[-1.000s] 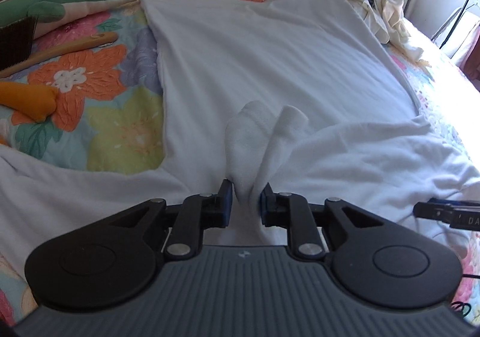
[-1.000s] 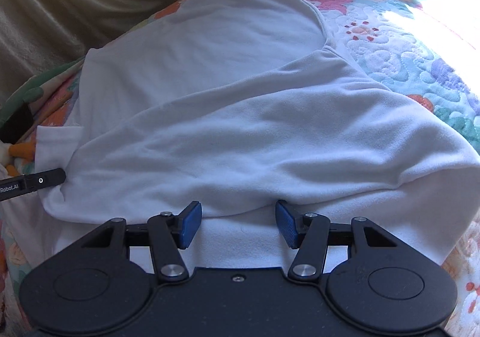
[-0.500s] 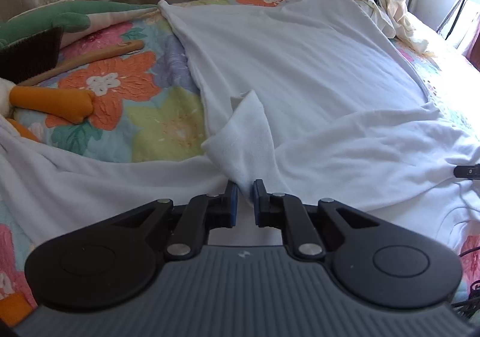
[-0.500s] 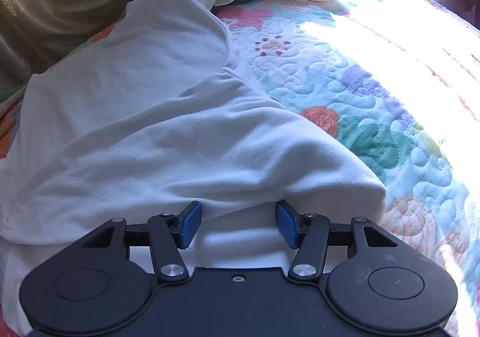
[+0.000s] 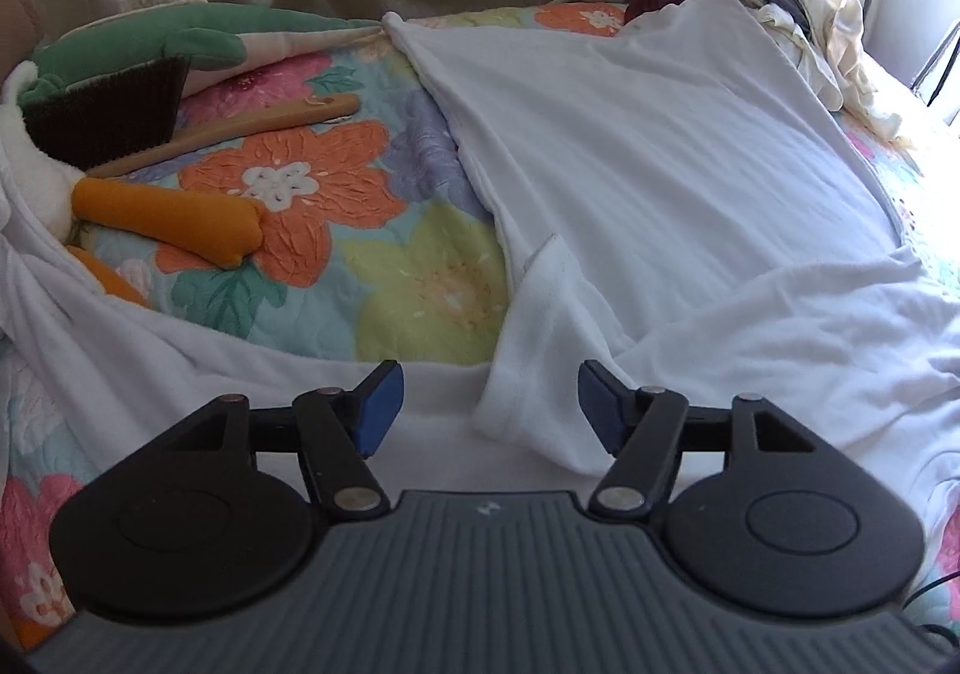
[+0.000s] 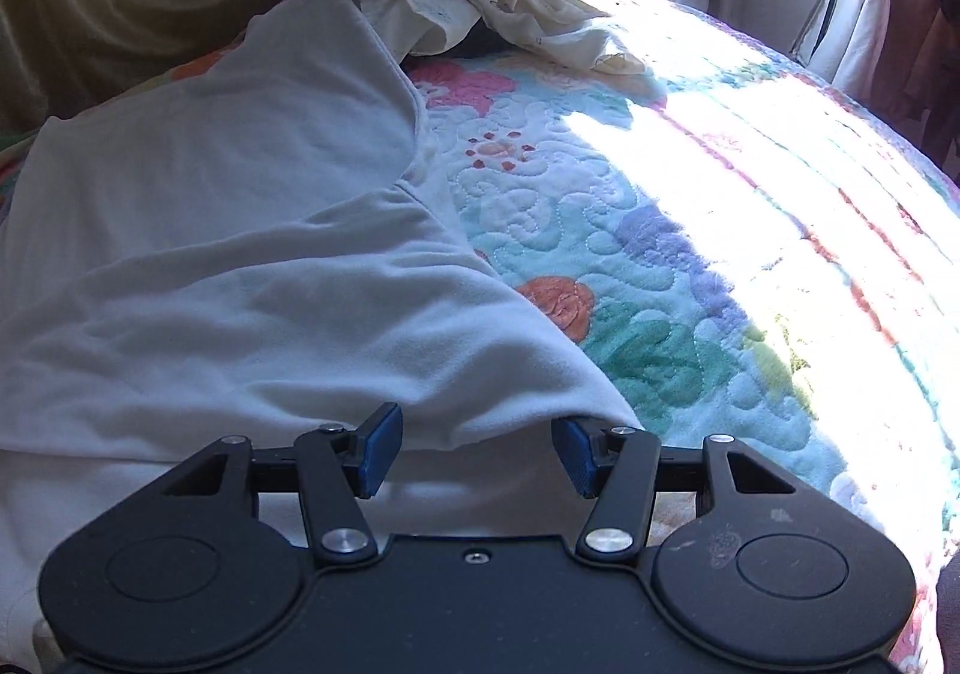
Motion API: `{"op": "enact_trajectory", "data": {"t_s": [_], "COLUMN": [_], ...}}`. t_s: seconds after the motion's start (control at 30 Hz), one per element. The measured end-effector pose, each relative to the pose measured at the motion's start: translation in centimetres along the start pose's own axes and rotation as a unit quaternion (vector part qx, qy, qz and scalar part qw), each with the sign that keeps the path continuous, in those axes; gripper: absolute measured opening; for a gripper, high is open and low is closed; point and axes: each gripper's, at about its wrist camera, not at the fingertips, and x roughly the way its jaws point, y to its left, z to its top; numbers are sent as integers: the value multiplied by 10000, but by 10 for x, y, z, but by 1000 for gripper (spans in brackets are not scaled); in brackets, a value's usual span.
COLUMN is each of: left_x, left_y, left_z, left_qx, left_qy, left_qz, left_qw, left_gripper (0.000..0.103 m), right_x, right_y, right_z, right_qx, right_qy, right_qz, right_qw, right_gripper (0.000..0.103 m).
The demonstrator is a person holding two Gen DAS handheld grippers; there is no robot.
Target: Fold clothes
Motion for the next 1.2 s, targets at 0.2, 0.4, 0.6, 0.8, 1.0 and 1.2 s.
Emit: {"op": "enact_trajectory", "data": {"t_s": [0.2, 0.4, 0.6, 0.8, 1.0, 1.2], "left_x": [27, 24, 20, -2, -1, 21], "left_y": [-6, -23, -23, -34, -54, -66], "left_z": [0, -3, 5, 13, -7, -31], "left_qx": [17, 378, 320, 326, 392, 886], "left_qy": [198, 79, -62, -284, 50, 635], "left_qz": [-167, -148, 6, -345, -713, -251], "left_qw": [9997, 9991, 9995, 9985, 9967, 9937], "left_gripper": [67, 38, 7, 4, 4, 4], "right_x": [-7, -3, 23, 18, 7, 45], "right_y": [-27, -39, -49, -61, -108, -104], "right_z": [2, 0, -10, -8, -14, -41], "right_qx": [382, 836, 1737, 1665, 2439, 2442], "right_qy": [-170, -143, -308, -1216, -1518, -1186], "right_qz": [186, 641, 1310, 949, 940, 807], "right_qw": [9990, 9943, 9756, 9739, 9532, 9591], "right_gripper": [60, 61, 60, 3, 1, 0]}}
